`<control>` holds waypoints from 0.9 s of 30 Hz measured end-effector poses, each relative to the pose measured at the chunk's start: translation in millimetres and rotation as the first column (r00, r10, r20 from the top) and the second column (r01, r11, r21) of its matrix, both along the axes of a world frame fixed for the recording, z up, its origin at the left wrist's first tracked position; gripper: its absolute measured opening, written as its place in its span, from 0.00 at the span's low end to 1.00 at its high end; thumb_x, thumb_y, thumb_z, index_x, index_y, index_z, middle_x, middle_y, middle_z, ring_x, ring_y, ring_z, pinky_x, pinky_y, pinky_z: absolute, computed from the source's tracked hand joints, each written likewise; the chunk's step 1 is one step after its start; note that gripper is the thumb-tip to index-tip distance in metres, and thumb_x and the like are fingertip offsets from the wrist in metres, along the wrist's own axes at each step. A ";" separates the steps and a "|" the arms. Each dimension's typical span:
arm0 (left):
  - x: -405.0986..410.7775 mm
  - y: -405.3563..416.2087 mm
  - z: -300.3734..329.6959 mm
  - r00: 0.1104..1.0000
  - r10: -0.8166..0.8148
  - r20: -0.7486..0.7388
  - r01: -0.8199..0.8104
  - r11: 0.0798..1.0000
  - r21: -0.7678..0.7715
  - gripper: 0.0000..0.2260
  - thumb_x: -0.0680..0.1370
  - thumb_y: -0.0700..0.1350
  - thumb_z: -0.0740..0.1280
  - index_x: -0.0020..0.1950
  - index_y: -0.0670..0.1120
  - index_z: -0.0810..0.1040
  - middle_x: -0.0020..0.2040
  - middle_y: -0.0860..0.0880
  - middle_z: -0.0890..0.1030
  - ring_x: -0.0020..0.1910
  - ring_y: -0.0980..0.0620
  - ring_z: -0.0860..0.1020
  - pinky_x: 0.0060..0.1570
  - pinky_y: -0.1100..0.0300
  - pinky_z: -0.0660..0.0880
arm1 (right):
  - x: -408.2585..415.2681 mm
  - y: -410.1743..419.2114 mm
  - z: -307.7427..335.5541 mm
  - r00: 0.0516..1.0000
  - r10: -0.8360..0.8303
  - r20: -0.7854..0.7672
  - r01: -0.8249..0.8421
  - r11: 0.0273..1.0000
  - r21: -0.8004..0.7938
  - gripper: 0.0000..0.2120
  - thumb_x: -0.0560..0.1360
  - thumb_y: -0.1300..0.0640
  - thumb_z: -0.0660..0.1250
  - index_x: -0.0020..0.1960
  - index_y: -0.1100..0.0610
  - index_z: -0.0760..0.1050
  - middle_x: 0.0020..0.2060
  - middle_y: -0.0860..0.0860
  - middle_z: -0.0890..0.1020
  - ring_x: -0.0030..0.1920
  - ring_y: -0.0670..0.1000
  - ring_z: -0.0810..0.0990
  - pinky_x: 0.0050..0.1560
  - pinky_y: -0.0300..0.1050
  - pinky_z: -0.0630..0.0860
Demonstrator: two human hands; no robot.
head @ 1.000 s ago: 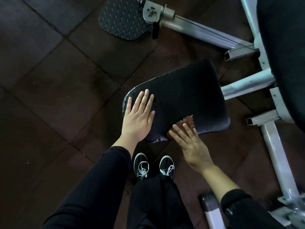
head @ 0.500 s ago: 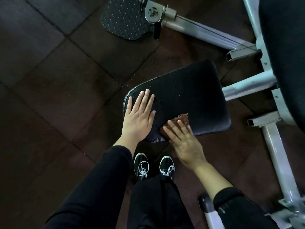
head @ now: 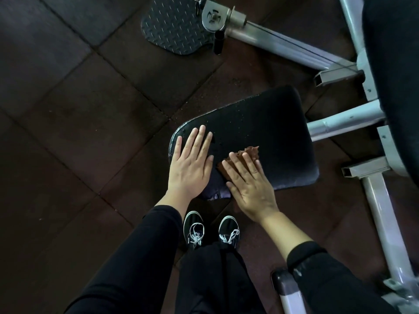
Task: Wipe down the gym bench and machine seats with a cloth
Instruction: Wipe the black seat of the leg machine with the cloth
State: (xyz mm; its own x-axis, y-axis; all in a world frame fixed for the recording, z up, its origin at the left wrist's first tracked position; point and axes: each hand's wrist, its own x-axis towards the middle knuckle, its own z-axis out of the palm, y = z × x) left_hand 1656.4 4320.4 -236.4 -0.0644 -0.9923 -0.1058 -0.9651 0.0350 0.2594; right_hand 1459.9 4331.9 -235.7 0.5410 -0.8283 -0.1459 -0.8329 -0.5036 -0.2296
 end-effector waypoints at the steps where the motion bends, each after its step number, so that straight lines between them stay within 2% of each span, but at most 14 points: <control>1: -1.5 0.1 0.1 1.000 0.016 -0.013 -0.016 1.000 -0.003 0.25 0.83 0.52 0.49 0.79 0.45 0.55 0.79 0.47 0.53 0.78 0.49 0.49 0.76 0.48 0.45 | -1.6 -3.0 0.0 1.000 -0.026 0.005 0.025 1.000 0.002 0.24 0.82 0.45 0.46 0.76 0.48 0.53 0.76 0.49 0.55 0.76 0.53 0.50 0.75 0.54 0.50; 7: -2.4 1.1 -2.5 0.994 0.098 -0.044 -0.098 0.995 0.001 0.26 0.83 0.51 0.49 0.79 0.42 0.54 0.79 0.44 0.52 0.79 0.46 0.48 0.77 0.49 0.46 | 19.9 -34.5 0.1 0.994 -0.094 0.063 0.096 0.995 -0.021 0.23 0.80 0.47 0.51 0.75 0.49 0.58 0.75 0.49 0.58 0.76 0.54 0.51 0.75 0.56 0.51; 14: -3.9 1.1 -2.6 0.994 0.106 -0.026 -0.106 0.994 -0.001 0.26 0.83 0.50 0.49 0.79 0.41 0.55 0.79 0.44 0.53 0.78 0.46 0.49 0.76 0.49 0.48 | 58.5 -92.2 0.0 0.994 -0.095 0.053 0.097 0.994 -0.040 0.23 0.80 0.48 0.50 0.74 0.48 0.59 0.74 0.51 0.62 0.75 0.56 0.56 0.75 0.56 0.51; 17: -4.5 1.3 -3.4 0.994 0.104 -0.015 -0.105 0.994 -0.009 0.26 0.82 0.50 0.49 0.78 0.41 0.55 0.79 0.44 0.54 0.78 0.46 0.50 0.76 0.49 0.49 | 71.8 -126.8 2.2 0.998 -0.061 0.029 0.061 0.998 -0.014 0.23 0.79 0.48 0.49 0.73 0.49 0.63 0.72 0.52 0.66 0.74 0.58 0.60 0.74 0.56 0.52; 21: -3.7 1.1 -3.7 0.994 0.108 -0.019 -0.108 0.994 0.000 0.26 0.82 0.50 0.49 0.78 0.41 0.56 0.79 0.45 0.54 0.78 0.47 0.50 0.76 0.49 0.50 | 56.8 -168.1 1.9 0.994 -0.104 -0.025 0.105 0.994 0.038 0.26 0.78 0.46 0.44 0.71 0.52 0.67 0.69 0.52 0.70 0.73 0.57 0.61 0.74 0.52 0.46; 27: -5.0 1.0 -4.2 0.993 0.112 -0.025 -0.112 0.994 -0.006 0.26 0.82 0.50 0.49 0.79 0.41 0.55 0.79 0.45 0.53 0.78 0.48 0.50 0.76 0.49 0.50 | 24.9 -123.4 4.6 0.981 -0.193 0.029 0.194 0.980 -0.049 0.23 0.80 0.51 0.49 0.75 0.53 0.60 0.74 0.51 0.61 0.75 0.58 0.54 0.74 0.54 0.46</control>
